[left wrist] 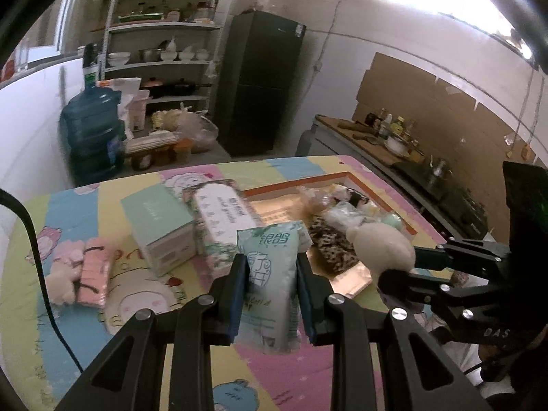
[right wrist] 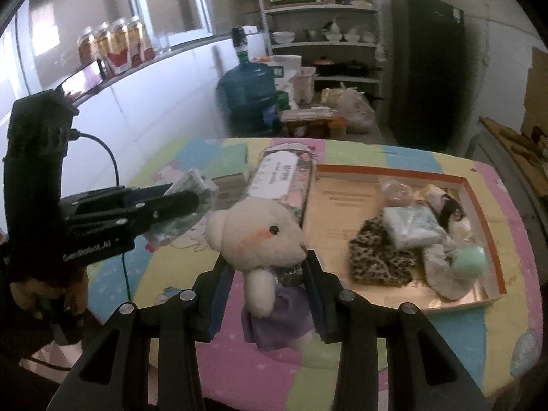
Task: Organize soft objects
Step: 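Carry the tissue pack and plush bear toward the wooden box with both grippers, then lower the tissue pack and plush bear into the wooden box with both grippers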
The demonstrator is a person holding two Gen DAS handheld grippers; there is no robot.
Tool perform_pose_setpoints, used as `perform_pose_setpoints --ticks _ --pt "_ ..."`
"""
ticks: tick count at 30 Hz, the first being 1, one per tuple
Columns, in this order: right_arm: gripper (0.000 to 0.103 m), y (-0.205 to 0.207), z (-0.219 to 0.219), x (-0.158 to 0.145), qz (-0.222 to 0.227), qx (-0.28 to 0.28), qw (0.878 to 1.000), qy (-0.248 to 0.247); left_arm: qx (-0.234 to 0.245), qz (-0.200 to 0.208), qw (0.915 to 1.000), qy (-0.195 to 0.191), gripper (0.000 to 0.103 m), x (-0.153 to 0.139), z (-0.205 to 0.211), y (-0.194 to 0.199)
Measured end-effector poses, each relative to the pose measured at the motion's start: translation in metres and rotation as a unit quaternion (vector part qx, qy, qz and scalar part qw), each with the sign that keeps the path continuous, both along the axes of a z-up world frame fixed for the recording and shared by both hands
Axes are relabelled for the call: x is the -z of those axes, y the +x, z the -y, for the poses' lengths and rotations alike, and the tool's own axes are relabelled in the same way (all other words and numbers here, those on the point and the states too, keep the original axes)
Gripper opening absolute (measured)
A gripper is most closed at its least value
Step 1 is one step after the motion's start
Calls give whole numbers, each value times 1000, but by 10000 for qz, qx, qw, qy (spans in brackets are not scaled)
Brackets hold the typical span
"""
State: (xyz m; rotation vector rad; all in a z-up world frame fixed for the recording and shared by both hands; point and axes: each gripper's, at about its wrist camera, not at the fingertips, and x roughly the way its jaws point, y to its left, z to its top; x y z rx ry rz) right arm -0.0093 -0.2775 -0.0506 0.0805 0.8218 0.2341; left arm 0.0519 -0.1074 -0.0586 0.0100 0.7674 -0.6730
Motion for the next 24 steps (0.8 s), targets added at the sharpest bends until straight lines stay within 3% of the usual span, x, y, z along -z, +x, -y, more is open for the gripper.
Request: perform_pose_setpoints --ticks 12,24 --pt "42 -2 62 3 -6 499 9987 56 160 -157 9997 -40 29 1 64 7" --pt "42 8 107 12 -102 619 9980 64 40 -269 9996 3 29 14 109 24"
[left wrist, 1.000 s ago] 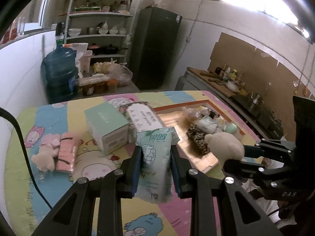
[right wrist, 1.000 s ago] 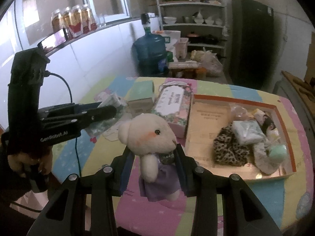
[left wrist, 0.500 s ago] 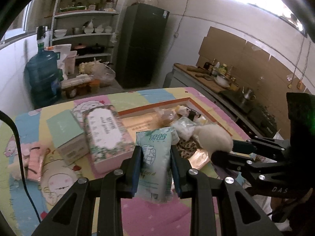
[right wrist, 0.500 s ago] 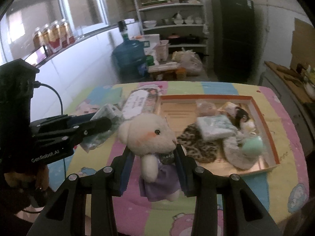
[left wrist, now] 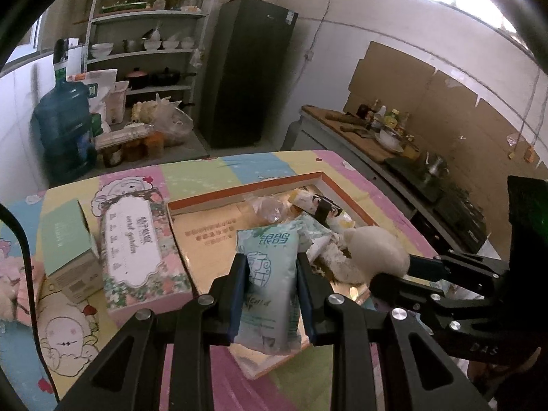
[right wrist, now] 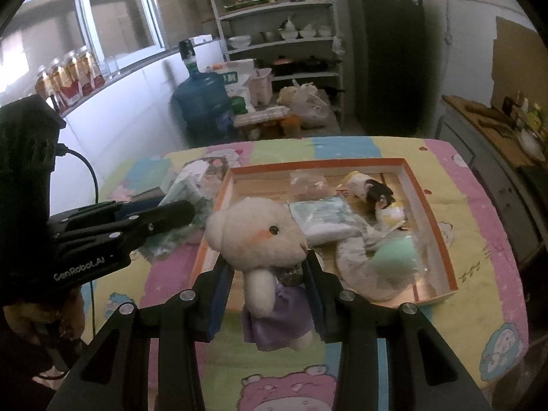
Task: Organize soft objects
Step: 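Lower the tissue pack and plush bear into the wooden box with both grippers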
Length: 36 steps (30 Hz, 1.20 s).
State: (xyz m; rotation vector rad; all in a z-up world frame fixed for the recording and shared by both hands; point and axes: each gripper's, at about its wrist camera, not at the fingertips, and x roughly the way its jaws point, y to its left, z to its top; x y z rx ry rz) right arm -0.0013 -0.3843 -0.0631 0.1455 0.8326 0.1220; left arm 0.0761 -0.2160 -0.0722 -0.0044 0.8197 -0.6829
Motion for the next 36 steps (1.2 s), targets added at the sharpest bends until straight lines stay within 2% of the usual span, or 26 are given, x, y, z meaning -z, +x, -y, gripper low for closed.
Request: perform_pose_setpoints --ticks 9,21,36 --pt "42 14 28 13 -138 21 9999 35 -325 -78 9993 186 29 14 22 24" --pt "42 38 44 28 -297 -72 9995 106 -625 -276 9970 366 29 36 44 57" --pt "42 56 57 46 -476 -75 9981 373 -701 -533 9943 597 29 63 62 81"
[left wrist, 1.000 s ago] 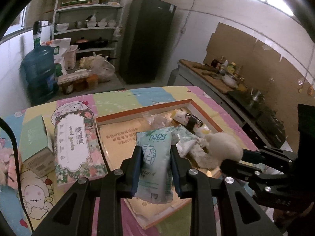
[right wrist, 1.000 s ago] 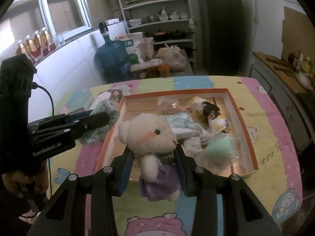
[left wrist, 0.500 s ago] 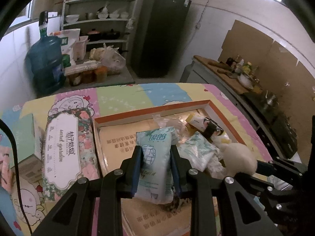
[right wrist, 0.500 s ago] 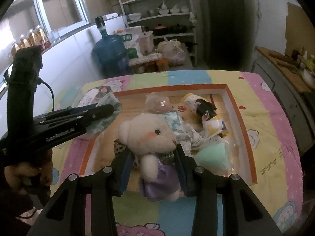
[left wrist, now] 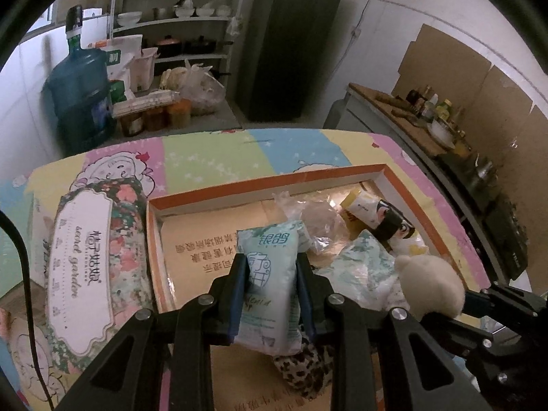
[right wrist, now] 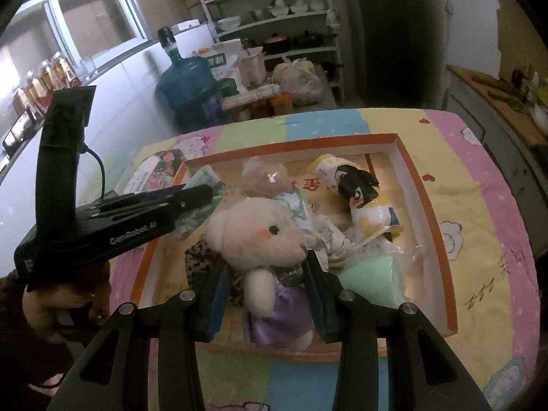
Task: Organize soft objects
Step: 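Lower the tissue pack and plush bear into the wooden box with both grippers, then open the left gripper on the tissue pack while the right gripper releases the bear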
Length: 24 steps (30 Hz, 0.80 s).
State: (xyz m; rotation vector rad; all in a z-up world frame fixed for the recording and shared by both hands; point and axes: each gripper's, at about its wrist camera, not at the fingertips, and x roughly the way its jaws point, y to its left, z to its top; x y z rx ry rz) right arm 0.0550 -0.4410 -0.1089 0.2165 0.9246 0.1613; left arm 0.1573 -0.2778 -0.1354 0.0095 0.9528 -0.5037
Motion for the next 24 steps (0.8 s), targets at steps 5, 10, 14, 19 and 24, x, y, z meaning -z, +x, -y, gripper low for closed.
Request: perform_pose_setpoints --ticks 5,10,14,19,24 --pt "42 4 0 5 -64 -13 10000 49 -5 -56 10000 75 29 7 3 3" --pt "43 6 0 10 -124 4 9999 86 53 -158 9998 53 30 11 4 6" --pt "45 6 -1 12 -168 23 9998 116 27 -261 9996 -34 34 11 2 10" --pt "47 6 -1 13 -173 31 9998 119 17 -254 9997 -45 45 9 0 9" --pt "47 6 -1 13 -172 29 9998 117 2 -195 9998 -10 53 6 0 5"
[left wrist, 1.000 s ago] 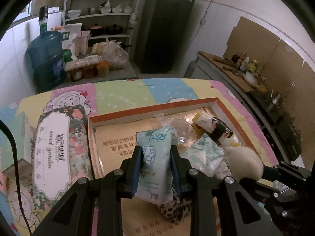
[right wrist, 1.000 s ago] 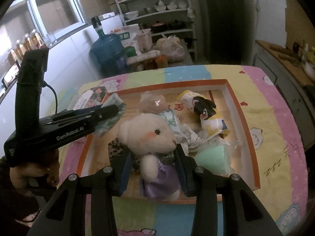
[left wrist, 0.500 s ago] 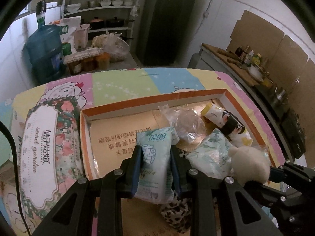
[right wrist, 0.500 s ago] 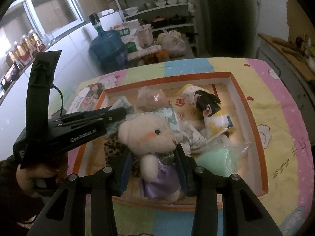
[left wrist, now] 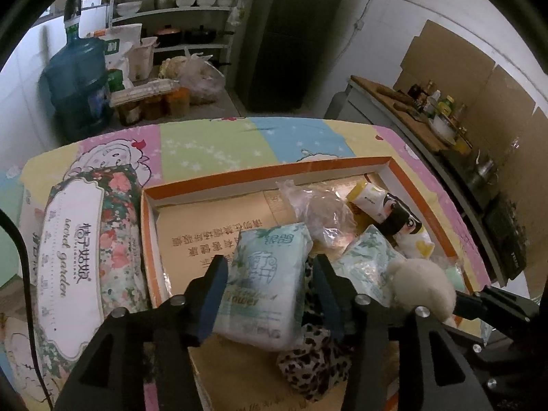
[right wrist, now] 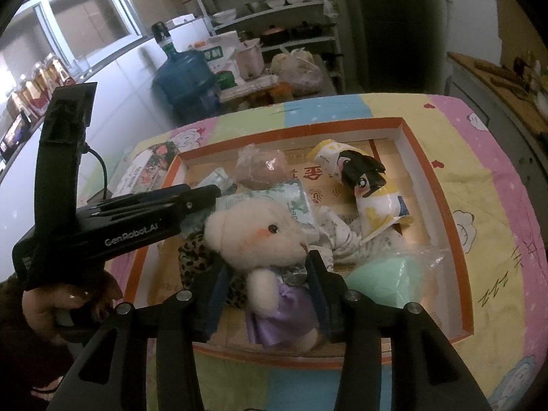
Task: Organize soft objects
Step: 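Open the left gripper on the tissue pack while the right gripper releases the bear, then move both open grippers back over the pink items on the table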
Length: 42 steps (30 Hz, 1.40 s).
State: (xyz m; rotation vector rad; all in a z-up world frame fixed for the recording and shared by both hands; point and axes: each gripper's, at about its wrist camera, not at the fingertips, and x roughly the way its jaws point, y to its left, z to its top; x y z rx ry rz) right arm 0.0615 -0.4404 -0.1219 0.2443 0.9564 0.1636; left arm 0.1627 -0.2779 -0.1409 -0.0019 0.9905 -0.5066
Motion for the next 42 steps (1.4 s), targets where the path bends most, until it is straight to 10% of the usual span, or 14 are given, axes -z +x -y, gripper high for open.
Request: perform_pose_setpoints --ticks 42 --pt "62 -18 -42 -41 571 -189 9980 -209 -485 755 9952 -387 63 -68 -74 -46"
